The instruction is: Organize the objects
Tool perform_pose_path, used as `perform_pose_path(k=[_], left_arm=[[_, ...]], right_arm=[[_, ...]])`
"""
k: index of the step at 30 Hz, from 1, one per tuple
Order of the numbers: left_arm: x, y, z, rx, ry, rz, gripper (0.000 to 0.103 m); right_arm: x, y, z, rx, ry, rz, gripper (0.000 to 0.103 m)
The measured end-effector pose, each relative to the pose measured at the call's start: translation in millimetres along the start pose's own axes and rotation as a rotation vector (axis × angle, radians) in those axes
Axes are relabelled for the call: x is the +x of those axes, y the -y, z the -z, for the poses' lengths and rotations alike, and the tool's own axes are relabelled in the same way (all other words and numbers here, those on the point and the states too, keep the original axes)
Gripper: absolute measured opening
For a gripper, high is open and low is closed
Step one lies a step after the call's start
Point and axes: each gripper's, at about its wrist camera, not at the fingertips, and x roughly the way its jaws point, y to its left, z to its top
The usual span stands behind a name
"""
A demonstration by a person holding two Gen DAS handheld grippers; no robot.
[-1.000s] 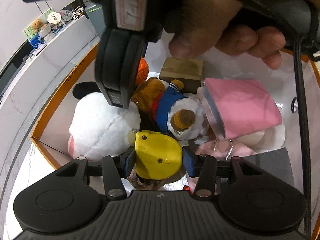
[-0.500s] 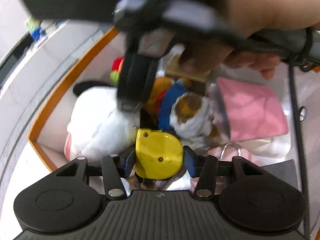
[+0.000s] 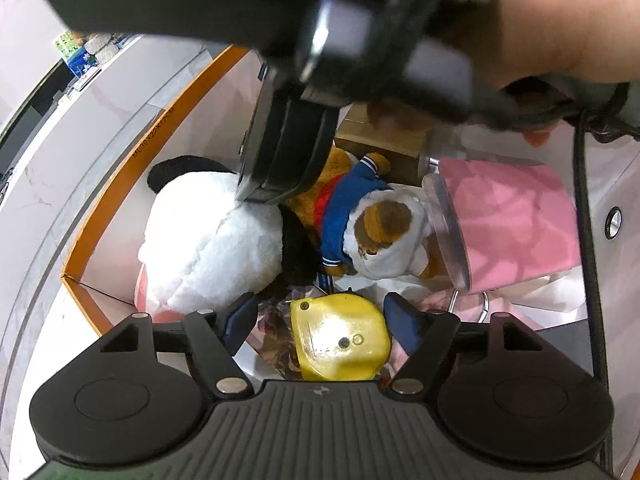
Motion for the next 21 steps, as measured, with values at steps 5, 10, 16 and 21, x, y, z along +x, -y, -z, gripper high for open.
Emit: perform_pose_path(k=[5,10,16,21], left_arm=[[-9.2,11.7,1.4,0.001,0.002,-0.018,0.085],[-27.2,15.8,-0.3,-0.032,0.029,-0.017,0.086],[-58.2,11.3,2.7,-0.080,0.081,-0.028,0.086],[-83.4,-12.7,6.0,-0.111,0.130,-0.049,0.086]], right_arm=[[-6.2,6.1,2.9,0.008,-0.011,-0.007,0.054],[-12.4,12.4,2.1,0.019,-0.023,-0.013,0.054],[-31.5,16.2,4.1,0.036,-0.003,-0.010,0.055],[-56.9,22.6,9.4,0.106,-0.001,-0.018,0.055]])
